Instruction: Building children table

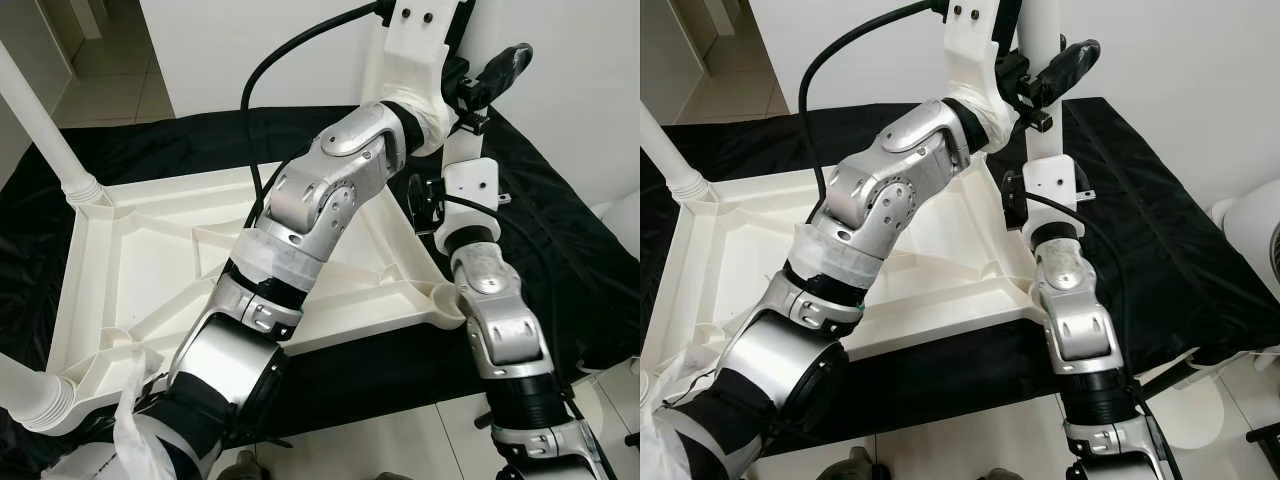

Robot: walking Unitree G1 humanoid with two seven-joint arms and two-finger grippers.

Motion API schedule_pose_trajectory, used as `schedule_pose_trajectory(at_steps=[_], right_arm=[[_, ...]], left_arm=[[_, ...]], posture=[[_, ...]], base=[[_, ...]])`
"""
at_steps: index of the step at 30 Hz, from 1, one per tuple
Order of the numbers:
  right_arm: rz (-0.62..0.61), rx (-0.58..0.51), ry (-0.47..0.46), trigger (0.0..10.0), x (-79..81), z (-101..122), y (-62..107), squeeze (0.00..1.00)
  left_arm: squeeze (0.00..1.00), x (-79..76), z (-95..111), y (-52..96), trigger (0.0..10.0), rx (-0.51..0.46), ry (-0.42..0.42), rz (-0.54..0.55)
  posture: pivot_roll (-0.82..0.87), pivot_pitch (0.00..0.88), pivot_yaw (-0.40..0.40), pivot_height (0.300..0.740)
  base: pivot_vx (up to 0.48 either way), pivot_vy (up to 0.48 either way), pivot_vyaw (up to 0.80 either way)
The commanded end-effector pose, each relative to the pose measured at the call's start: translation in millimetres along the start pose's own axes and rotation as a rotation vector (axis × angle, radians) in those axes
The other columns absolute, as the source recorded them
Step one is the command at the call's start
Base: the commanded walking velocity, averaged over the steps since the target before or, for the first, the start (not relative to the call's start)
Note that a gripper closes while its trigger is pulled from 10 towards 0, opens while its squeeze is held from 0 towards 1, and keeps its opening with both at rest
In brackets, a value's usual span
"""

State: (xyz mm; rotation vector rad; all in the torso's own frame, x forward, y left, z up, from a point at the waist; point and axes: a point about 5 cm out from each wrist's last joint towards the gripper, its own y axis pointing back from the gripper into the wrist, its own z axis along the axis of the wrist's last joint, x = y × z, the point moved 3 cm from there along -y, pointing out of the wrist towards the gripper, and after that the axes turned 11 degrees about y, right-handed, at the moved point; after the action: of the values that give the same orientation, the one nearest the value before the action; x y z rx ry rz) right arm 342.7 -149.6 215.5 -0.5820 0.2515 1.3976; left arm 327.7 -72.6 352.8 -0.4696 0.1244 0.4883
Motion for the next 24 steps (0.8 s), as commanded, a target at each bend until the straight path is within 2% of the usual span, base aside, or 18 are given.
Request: schedule_pose_trajectory(at_steps=[1,13,14,18,19,20,21,23,24], right_arm=[[-0.004,0.002,0.004,10.0,3.8,0.7,-1.7,0.00],[-0.050,-0.024,0.030,10.0,9.2,9.5,-4.7,0.00],[-0.061,-0.027,0.032,9.2,8.4,10.3,-5.1,0.00],[-0.065,-0.028,0.034,9.1,7.9,10.9,-5.4,0.00],[-0.066,-0.029,0.031,4.7,8.1,11.0,-5.7,0.00],[-0.066,-0.029,0.031,4.7,8.1,11.0,-5.7,0.00],[-0.068,-0.030,0.029,0.8,8.1,10.9,-5.7,0.00],[-0.069,-0.030,0.027,0.8,8.1,10.8,-5.7,0.00],[-0.073,-0.027,0.023,0.0,8.0,10.4,-5.7,0.00]], left_arm=[[0.00,-8.8,7.2,-4.9,10.0,-0.023,-0.018,-0.030],[0.00,-11.3,8.2,-6.5,10.0,-0.029,-0.025,-0.027],[0.00,-11.8,8.1,-6.8,10.0,-0.029,-0.025,-0.029],[0.00,-12.1,7.9,-7.1,10.0,-0.028,-0.025,-0.030],[0.00,-12.2,7.8,-7.3,10.0,-0.029,-0.027,-0.030],[0.00,-12.2,7.8,-7.3,10.0,-0.029,-0.027,-0.030],[0.00,-12.4,7.7,-7.4,10.0,-0.028,-0.027,-0.031],[0.00,-12.5,7.6,-7.5,10.0,-0.028,-0.027,-0.031],[0.00,-12.8,7.6,-7.6,10.0,-0.028,-0.028,-0.032]], posture=[[-0.02,0.000,0.005,0.740],[-0.01,0.000,0.005,0.740],[-0.01,0.000,0.003,0.740],[-0.01,0.000,0.003,0.740],[-0.01,0.000,0.004,0.740],[-0.01,0.000,0.004,0.740],[-0.01,0.000,0.004,0.740],[-0.01,0.000,0.004,0.740],[-0.01,0.000,0.005,0.740]], base=[[0.000,0.000,0.00],[0.000,0.000,0.00],[0.000,0.000,0.00],[0.000,0.000,0.00],[0.000,0.000,0.00],[0.000,0.000,0.00],[0.000,0.000,0.00],[0.000,0.000,0.00],[0.000,0.000,0.00]])
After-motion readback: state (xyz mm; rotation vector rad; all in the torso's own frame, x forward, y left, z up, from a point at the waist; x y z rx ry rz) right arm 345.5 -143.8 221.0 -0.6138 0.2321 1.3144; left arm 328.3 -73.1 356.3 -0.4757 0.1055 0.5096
